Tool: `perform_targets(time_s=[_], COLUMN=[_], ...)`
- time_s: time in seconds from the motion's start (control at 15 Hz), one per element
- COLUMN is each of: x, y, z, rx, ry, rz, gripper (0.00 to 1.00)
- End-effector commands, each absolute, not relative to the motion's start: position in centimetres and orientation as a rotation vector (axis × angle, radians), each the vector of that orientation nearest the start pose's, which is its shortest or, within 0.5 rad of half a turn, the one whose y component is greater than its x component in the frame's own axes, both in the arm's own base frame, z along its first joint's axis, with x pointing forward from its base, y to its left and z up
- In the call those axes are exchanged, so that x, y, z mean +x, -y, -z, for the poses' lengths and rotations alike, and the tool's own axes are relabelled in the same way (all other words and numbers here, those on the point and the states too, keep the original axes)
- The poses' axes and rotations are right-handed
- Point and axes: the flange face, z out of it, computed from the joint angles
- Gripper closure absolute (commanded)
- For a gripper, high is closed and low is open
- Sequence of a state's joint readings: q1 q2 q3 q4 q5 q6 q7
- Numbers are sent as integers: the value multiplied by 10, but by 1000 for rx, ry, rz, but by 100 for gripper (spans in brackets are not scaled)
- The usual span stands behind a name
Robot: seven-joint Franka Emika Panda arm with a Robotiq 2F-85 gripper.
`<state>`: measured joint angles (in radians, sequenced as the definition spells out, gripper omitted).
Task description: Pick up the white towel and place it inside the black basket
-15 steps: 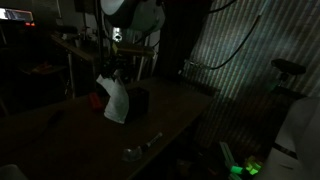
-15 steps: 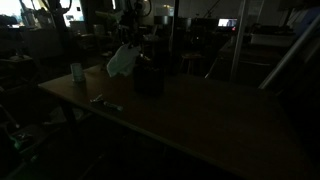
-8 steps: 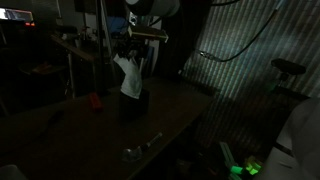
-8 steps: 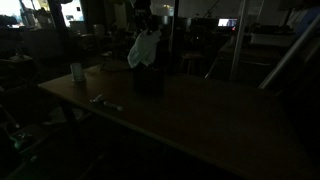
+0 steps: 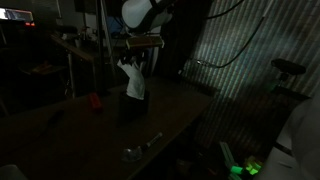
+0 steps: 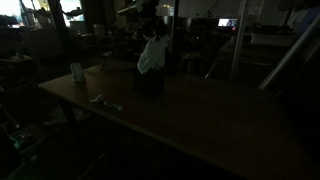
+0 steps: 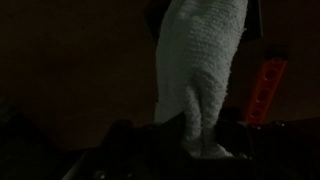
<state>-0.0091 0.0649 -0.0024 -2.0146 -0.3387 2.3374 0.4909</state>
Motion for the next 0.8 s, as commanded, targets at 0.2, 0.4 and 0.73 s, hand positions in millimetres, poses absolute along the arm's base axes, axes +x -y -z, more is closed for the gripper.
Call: perform_targets(time_s=[0.2,0.4,0.73], x=[605,604,590], y=[7,7,11], z=[-396,-370,-342], rx=[-3294,-3315,-3318], ry=[-490,-446,-251], rz=[416,302,90], gripper=[95,95,95])
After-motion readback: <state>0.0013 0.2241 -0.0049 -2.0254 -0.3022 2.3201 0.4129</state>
